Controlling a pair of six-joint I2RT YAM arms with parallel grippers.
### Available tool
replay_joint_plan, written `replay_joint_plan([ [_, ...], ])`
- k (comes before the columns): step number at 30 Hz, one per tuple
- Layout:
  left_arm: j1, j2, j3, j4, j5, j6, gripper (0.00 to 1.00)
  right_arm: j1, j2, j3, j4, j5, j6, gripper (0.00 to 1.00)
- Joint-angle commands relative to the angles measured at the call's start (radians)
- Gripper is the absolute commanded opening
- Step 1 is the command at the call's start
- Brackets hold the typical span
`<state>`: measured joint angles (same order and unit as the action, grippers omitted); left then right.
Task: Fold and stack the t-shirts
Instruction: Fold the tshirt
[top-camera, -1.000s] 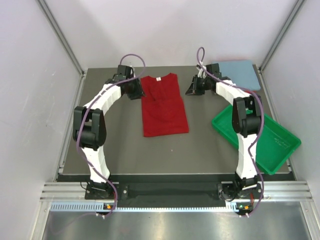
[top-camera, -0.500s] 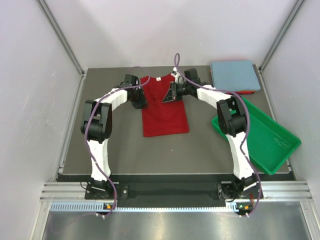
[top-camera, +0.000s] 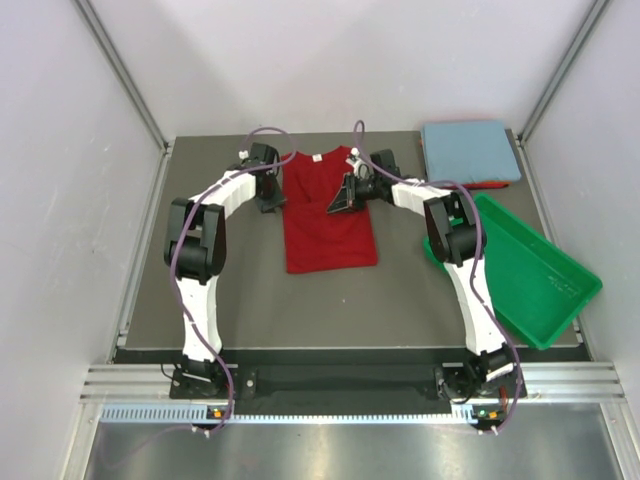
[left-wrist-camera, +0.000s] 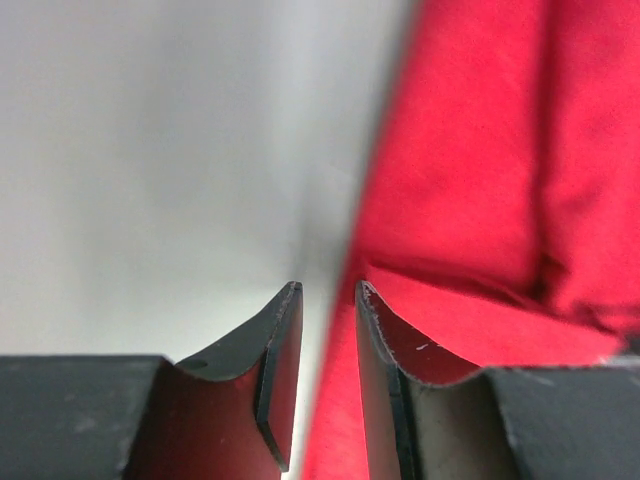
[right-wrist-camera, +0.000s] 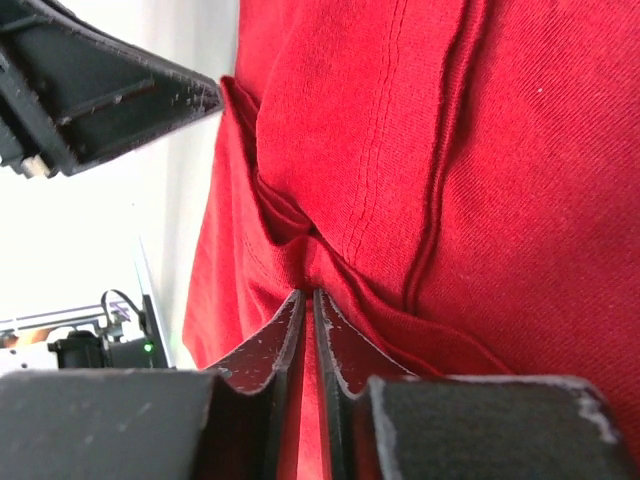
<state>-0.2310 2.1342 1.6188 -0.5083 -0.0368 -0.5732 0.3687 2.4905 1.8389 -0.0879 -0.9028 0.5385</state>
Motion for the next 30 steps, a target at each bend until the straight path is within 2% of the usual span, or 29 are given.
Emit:
replay_joint_plan([
  [1, 0.019, 0.007, 0.075, -0.098, -0.106, 0.013, 0.33, -0.013, -0.037, -0.01, 0.08, 0.102, 0.021, 0.1],
  [5, 0.019, -0.066, 0.105, -0.121, -0.077, 0.027, 0.36, -0.011, -0.117, -0.007, 0.08, 0.09, 0.051, 0.19],
  [8, 0.018, -0.144, 0.092, -0.127, -0.025, 0.053, 0.4, -0.008, -0.205, -0.029, 0.034, 0.126, 0.04, 0.3],
  [11, 0.019, -0.241, 0.023, -0.13, 0.09, 0.065, 0.43, -0.01, -0.322, -0.091, -0.03, 0.189, 0.043, 0.41],
  [14, 0.019, -0.361, -0.132, -0.073, 0.259, 0.075, 0.45, -0.01, -0.406, -0.17, -0.14, 0.277, 0.031, 0.51],
  [15, 0.019, -0.393, -0.213, -0.061, 0.311, 0.072, 0.46, -0.008, -0.467, -0.193, -0.229, 0.356, 0.023, 0.53],
  [18, 0.019, -0.512, -0.391, 0.002, 0.379, 0.032, 0.5, -0.004, -0.606, -0.327, -0.315, 0.5, 0.073, 0.57],
  [23, 0.018, -0.66, -0.598, 0.102, 0.396, -0.063, 0.53, 0.018, -0.841, -0.621, -0.323, 0.642, 0.196, 0.6],
  [26, 0.019, -0.691, -0.71, 0.183, 0.414, -0.118, 0.56, 0.042, -0.912, -0.728, -0.303, 0.694, 0.268, 0.61],
  [30, 0.018, -0.714, -0.884, 0.347, 0.448, -0.229, 0.57, 0.062, -0.909, -0.806, -0.262, 0.739, 0.348, 0.61],
])
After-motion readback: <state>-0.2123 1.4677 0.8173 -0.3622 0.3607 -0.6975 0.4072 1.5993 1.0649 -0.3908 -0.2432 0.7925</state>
